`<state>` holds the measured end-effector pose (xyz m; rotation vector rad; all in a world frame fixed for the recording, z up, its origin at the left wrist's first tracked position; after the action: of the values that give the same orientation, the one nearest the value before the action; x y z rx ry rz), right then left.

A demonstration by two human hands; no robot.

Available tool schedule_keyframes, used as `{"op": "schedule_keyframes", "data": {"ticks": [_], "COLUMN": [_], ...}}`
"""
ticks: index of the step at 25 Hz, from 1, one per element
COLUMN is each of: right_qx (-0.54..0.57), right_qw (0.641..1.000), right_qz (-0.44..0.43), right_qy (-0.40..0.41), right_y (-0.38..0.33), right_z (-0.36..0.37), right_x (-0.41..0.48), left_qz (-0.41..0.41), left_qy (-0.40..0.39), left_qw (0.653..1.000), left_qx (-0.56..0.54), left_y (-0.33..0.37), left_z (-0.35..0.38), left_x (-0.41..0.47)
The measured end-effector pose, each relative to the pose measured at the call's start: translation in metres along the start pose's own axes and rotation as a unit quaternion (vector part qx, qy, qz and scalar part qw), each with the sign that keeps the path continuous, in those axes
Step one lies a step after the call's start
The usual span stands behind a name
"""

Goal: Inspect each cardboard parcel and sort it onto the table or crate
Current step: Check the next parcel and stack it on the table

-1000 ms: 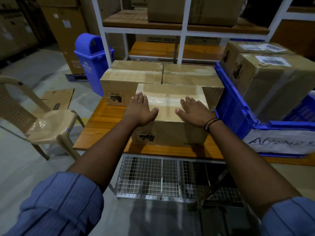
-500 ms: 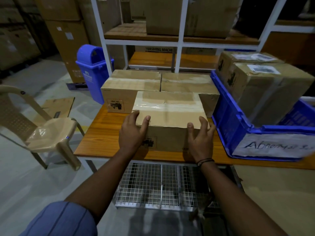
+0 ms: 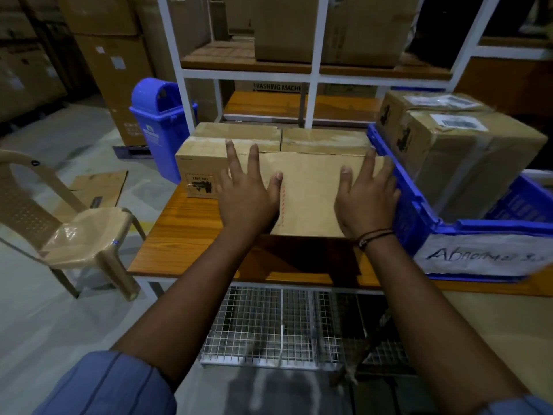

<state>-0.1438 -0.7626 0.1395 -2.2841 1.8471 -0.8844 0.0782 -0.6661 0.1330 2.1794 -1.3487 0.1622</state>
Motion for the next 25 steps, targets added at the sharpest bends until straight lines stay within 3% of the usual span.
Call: {"op": "schedule_keyframes", "data": {"ticks": [7, 25], "right_qx": [-0.107, -0.135], "right_qw": [0.974, 0.974], "right_qz": [-0.179, -0.149], "right_qy": [-0.088, -0.105], "right_y": [-0.081, -0.050], "right_z": [0.035, 0.035], "right_x": [-0.003, 0.022], "left_qz": [0.017, 0.025], "left_qy": [-0.025, -0.050], "left_qw": [0.996, 0.995], "left_qx": [0.079, 0.086], "left_y": [0.004, 0.004], "left_z": [0.016, 0.020], "left_x": [0.022, 0.035]}}
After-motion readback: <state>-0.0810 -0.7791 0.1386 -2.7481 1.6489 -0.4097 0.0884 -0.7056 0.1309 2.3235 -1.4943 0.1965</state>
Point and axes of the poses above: each hand's wrist, its own x-axis towards the middle knuckle, its own z-axis out of the palm, y = z × x, the point moved 6 cm from there along x, towards the middle knuckle, and after that the axes turned 9 degrees about -y, right-handed, at the moved point
